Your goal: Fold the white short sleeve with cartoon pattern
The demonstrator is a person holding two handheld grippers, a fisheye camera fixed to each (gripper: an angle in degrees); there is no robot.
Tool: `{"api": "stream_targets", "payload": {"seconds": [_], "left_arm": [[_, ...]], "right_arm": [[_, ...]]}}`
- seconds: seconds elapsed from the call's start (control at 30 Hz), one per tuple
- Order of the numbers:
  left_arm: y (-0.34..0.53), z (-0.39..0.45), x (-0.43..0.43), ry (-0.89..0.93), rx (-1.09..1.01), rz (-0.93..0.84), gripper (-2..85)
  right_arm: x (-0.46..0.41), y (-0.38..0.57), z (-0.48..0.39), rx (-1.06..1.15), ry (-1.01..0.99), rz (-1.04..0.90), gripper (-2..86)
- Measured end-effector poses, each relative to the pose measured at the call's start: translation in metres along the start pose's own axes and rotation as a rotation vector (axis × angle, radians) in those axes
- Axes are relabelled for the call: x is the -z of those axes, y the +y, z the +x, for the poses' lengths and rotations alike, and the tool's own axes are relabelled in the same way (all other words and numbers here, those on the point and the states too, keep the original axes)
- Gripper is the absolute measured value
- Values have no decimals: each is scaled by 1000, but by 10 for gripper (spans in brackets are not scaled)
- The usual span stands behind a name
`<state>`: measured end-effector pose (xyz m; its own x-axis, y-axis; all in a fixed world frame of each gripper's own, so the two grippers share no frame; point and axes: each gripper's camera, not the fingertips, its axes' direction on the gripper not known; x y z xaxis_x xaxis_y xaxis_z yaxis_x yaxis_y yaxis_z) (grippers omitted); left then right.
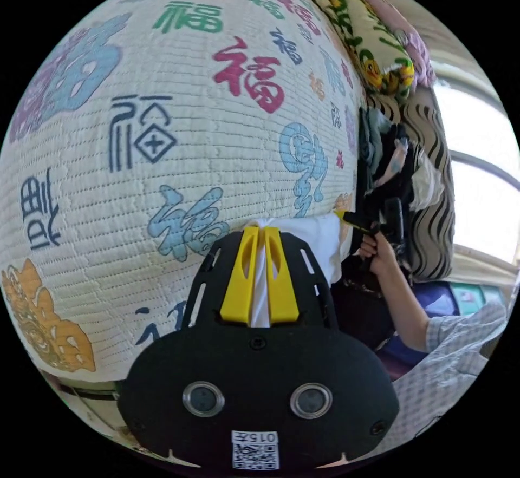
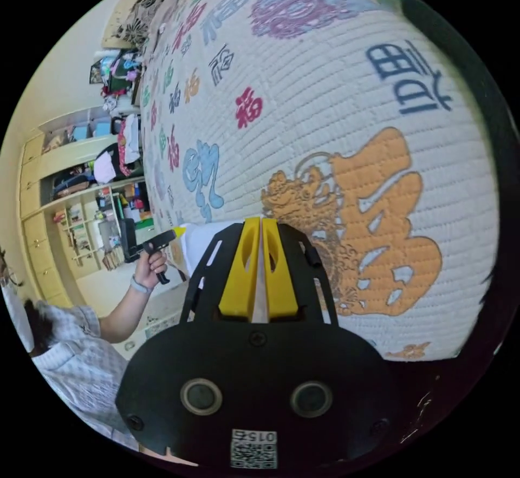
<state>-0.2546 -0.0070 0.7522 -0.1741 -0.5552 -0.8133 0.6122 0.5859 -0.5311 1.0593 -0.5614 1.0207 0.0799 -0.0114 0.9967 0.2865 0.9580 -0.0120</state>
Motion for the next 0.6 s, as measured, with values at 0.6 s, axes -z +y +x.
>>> {"api": "stream_targets", "payload": {"seconds": [0.6], "left_arm": [[52, -32, 2, 47, 8, -172, 59]], "right_arm": [[-14, 97, 13, -22, -54, -213, 40]]}}
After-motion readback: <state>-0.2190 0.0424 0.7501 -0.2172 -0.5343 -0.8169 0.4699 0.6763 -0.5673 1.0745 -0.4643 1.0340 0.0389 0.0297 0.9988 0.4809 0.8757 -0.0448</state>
